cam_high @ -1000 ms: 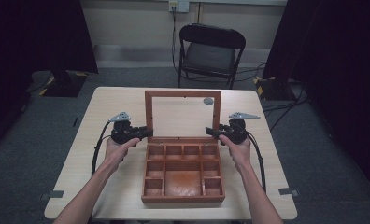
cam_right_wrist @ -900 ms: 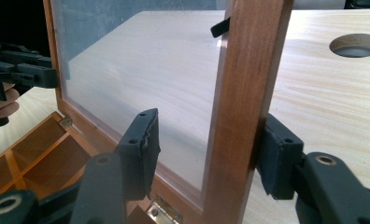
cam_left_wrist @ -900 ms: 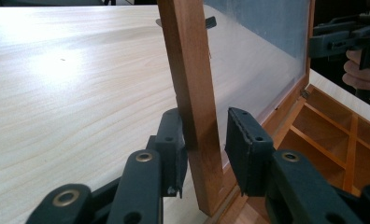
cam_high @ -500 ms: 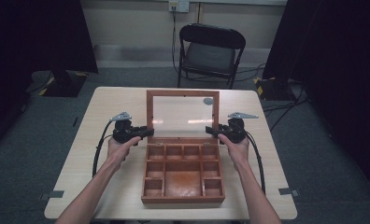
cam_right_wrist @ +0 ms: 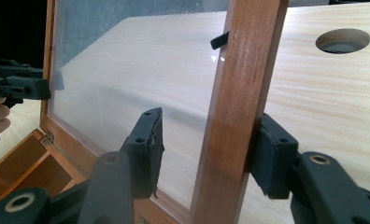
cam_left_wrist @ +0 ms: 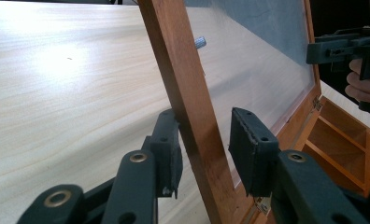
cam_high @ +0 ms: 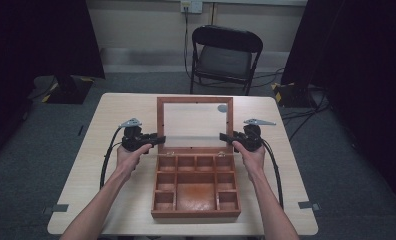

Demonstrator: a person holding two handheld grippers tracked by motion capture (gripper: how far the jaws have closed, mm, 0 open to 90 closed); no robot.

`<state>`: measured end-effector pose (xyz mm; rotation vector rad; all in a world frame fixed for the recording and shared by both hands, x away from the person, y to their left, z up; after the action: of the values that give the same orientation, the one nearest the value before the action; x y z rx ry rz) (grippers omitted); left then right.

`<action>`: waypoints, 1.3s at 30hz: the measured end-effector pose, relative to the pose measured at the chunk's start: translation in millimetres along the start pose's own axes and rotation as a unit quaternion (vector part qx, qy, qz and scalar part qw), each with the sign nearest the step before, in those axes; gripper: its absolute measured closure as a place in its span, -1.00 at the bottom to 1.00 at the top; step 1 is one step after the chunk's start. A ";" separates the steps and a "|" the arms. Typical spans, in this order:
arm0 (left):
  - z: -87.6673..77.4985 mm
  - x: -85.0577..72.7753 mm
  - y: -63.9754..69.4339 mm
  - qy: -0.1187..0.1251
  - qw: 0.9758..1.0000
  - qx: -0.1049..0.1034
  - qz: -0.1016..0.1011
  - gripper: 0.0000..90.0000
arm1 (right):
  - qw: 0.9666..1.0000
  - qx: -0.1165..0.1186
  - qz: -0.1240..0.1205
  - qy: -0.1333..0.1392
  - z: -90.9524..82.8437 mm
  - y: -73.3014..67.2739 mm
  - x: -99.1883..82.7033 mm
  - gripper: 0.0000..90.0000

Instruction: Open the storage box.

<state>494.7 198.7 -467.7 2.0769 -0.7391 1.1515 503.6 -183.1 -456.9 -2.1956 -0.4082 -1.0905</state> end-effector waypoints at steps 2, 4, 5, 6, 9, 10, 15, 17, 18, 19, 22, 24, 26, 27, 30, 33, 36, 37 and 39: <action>1.7 0.1 -0.4 -0.001 1.000 0.003 -0.001 0.39 | 1.000 -0.002 0.001 0.000 0.7 0.6 -1.0 0.08; 4.2 -0.1 -0.5 -0.002 1.000 0.004 -0.005 0.36 | 1.000 -0.007 0.001 -0.004 2.4 0.9 -2.7 0.02; 5.1 -0.2 -0.9 -0.003 1.000 0.006 -0.007 0.34 | 1.000 -0.009 0.000 -0.003 3.7 1.1 -3.4 0.01; 5.6 -0.5 -1.5 -0.003 1.000 0.004 -0.006 0.33 | 1.000 -0.011 0.003 -0.004 4.5 1.3 -4.0 0.00; 7.1 -1.0 -3.0 -0.004 1.000 0.003 -0.009 0.32 | 1.000 -0.010 0.008 -0.005 5.8 2.6 -4.7 -0.01; 8.0 -1.0 -3.1 -0.004 1.000 0.002 -0.010 0.32 | 1.000 -0.011 0.013 -0.004 6.1 3.2 -4.9 -0.02; 14.6 1.1 -5.1 -0.007 1.000 0.001 -0.013 0.29 | 1.000 -0.018 0.022 -0.008 5.7 5.8 -5.6 -0.04; 15.8 1.6 -4.4 -0.006 1.000 0.001 -0.014 0.28 | 0.999 -0.019 0.024 -0.009 4.7 6.9 -5.9 -0.04; 15.7 1.5 -4.7 -0.008 1.000 0.001 -0.013 0.28 | 0.999 -0.019 0.024 -0.010 4.4 7.2 -5.8 -0.05; 15.9 1.0 -5.3 -0.008 1.000 0.002 -0.013 0.28 | 0.999 -0.020 0.022 -0.010 4.5 7.1 -5.8 -0.06; 17.2 -0.2 -6.0 -0.009 1.000 -0.009 -0.020 0.20 | 0.999 -0.023 0.021 -0.011 6.2 6.4 -6.2 -0.11; 18.4 -1.0 -5.6 -0.016 1.000 -0.008 -0.022 0.13 | 0.999 -0.016 0.033 -0.010 7.9 8.1 -7.4 -0.15; 19.6 -2.4 -6.4 -0.020 0.999 -0.011 -0.025 0.10 | 0.999 -0.016 0.034 -0.011 9.8 9.2 -8.7 -0.17; 20.3 -2.9 -6.4 -0.020 0.999 -0.011 -0.029 0.07 | 0.999 -0.019 0.035 -0.013 11.5 9.3 -9.3 -0.20; 22.3 -4.4 -6.5 -0.030 0.999 -0.006 -0.025 0.00 | 0.999 -0.023 0.037 -0.017 14.8 9.7 -11.2 -0.25; 24.5 -6.1 -5.7 -0.039 0.999 -0.001 -0.028 -0.09 | 0.998 -0.025 0.046 -0.023 17.7 11.9 -13.1 -0.26; 27.5 -8.5 -6.1 -0.049 0.998 0.002 -0.029 -0.15 | 0.998 -0.032 0.050 -0.027 19.4 14.0 -14.0 -0.29; 28.5 -9.7 -5.9 -0.051 0.998 0.002 -0.032 -0.17 | 0.998 -0.038 0.050 -0.027 19.3 14.6 -14.2 -0.30; 28.8 -12.4 -7.4 -0.054 0.998 0.003 -0.034 -0.18 | 0.997 -0.040 0.056 -0.026 18.0 16.8 -14.5 -0.31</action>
<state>509.1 183.6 -492.3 2.1661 -0.7110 1.0111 514.3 -183.5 -483.3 -2.2916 -0.2642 -1.0059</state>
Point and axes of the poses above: each handheld gripper's, and its own axes: z roughly forward along the jaws, x roughly out of its top, y roughly to its right, the point moved 2 cm from there along z, roughly forward along the jaws, and after that the axes turned 5 degrees about z, right-handed, at the moved point
